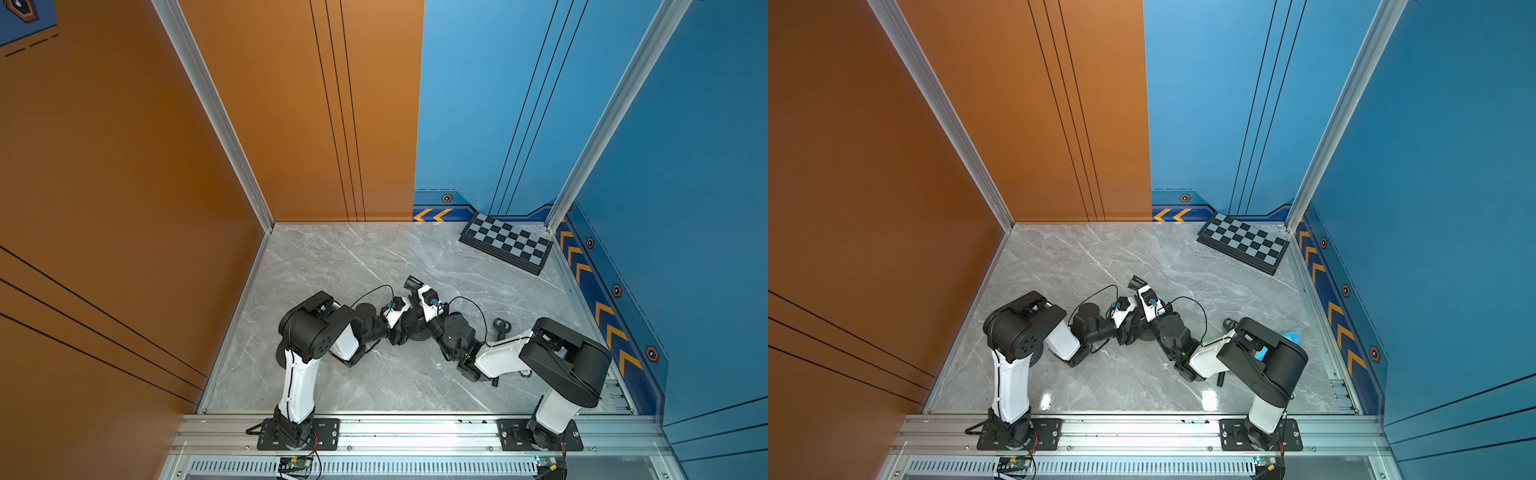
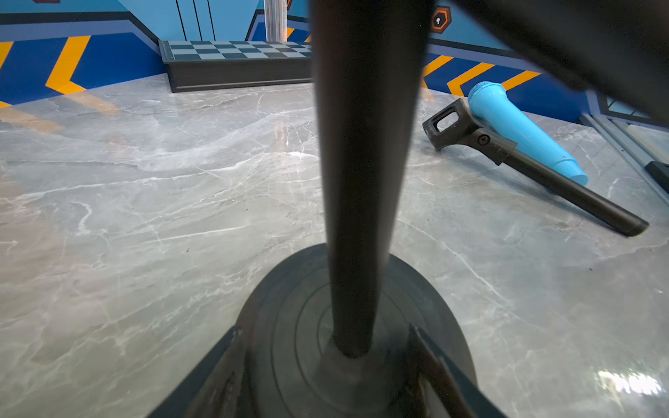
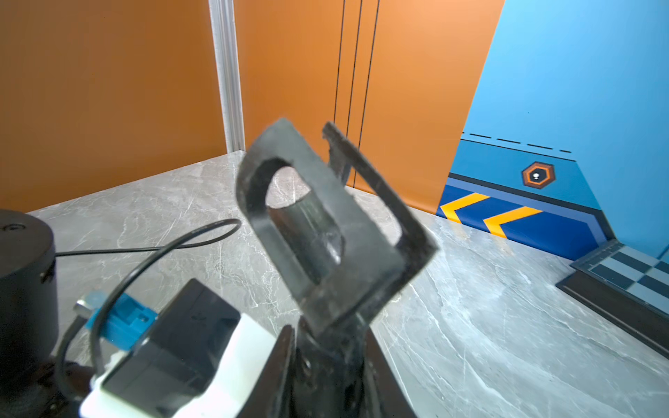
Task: Assemble a microphone stand
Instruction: Screw the microphone stand pole into the microphone stand base.
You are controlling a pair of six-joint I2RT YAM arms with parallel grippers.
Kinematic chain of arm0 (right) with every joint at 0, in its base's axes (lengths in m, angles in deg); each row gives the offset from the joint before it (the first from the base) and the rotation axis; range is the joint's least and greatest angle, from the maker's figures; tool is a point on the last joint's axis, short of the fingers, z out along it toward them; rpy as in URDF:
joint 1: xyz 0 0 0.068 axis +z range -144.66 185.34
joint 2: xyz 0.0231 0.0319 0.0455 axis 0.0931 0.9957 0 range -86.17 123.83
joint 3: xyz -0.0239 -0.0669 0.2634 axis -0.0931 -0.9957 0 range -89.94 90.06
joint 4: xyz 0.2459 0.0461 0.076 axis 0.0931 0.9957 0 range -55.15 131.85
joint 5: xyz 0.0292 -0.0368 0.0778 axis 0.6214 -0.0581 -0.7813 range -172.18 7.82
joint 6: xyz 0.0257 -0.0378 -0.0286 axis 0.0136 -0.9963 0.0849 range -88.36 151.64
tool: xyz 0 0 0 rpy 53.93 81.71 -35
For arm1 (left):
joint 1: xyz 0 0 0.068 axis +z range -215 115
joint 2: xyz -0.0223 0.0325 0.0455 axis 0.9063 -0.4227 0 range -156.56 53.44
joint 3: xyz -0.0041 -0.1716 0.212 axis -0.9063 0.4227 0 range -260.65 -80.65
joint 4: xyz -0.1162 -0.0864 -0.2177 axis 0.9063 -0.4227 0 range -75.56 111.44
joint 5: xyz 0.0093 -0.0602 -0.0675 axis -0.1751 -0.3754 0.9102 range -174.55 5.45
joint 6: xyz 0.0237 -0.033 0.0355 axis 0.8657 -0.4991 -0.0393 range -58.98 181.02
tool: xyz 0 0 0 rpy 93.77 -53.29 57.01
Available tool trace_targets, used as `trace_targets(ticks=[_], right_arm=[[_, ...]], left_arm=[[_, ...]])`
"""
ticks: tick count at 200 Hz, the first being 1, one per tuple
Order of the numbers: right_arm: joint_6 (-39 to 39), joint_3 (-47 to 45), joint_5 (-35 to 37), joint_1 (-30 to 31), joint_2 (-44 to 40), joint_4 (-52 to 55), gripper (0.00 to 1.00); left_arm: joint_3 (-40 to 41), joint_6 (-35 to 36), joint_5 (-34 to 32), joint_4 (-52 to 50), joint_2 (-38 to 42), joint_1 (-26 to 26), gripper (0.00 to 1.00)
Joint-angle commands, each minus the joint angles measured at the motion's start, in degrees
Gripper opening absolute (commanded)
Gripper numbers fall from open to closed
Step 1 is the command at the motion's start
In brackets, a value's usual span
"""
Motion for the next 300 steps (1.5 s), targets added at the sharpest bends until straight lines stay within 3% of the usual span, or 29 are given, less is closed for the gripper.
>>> trace_targets(ticks=[1,28,70,119,186,234,252,265,270,284,300], right_arm=[[-4.98,1.84,-17.90,-6.28,-3.80,11.33,0.01],[-9.46,6.12,-29.84,-10.48,-6.12,22.68,0.01],[-2.04,8.01,-40.26,-14.36,-4.39,23.17,0.03],[3.20,8.27,-42.48,-14.07,-2.06,17.04,0.02],[4.81,5.08,-39.01,-11.97,-0.48,11.38,0.02],[2.94,-0.37,-25.47,-6.27,-0.53,7.21,0.00],[2.60,-1.42,-10.88,-3.22,-1.25,9.74,0.00],[5.28,-1.71,11.20,0.65,-1.49,12.77,0.00],[5.71,-2.31,16.63,2.01,-0.93,11.72,0.00],[6.01,-3.45,21.47,3.96,0.46,9.10,0.00],[6.58,-2.30,21.75,4.11,0.07,12.10,0.00]], left_arm=[[1.84,1.47,1.38,-5.24,2.61,-0.45,0.73],[2.52,1.47,2.92,-5.24,3.98,0.42,0.75],[2.62,1.33,2.08,-5.23,6.62,0.85,0.75],[2.52,1.67,0.71,-5.43,11.04,1.41,0.76],[-1.73,3.08,-3.69,-5.59,-0.87,-0.75,0.72],[-0.98,5.86,-11.57,-9.75,-0.64,-2.98,0.66],[-0.24,6.80,-14.07,-9.72,-1.39,-3.69,0.65],[-0.32,6.74,-14.62,-9.72,-1.59,-3.87,0.65],[-0.40,6.58,-14.77,-9.72,-1.59,-3.87,0.65],[-0.81,6.06,-14.85,-9.72,-1.73,-3.94,0.65],[-1.15,5.70,-14.64,-9.72,-2.11,-4.00,0.65]])
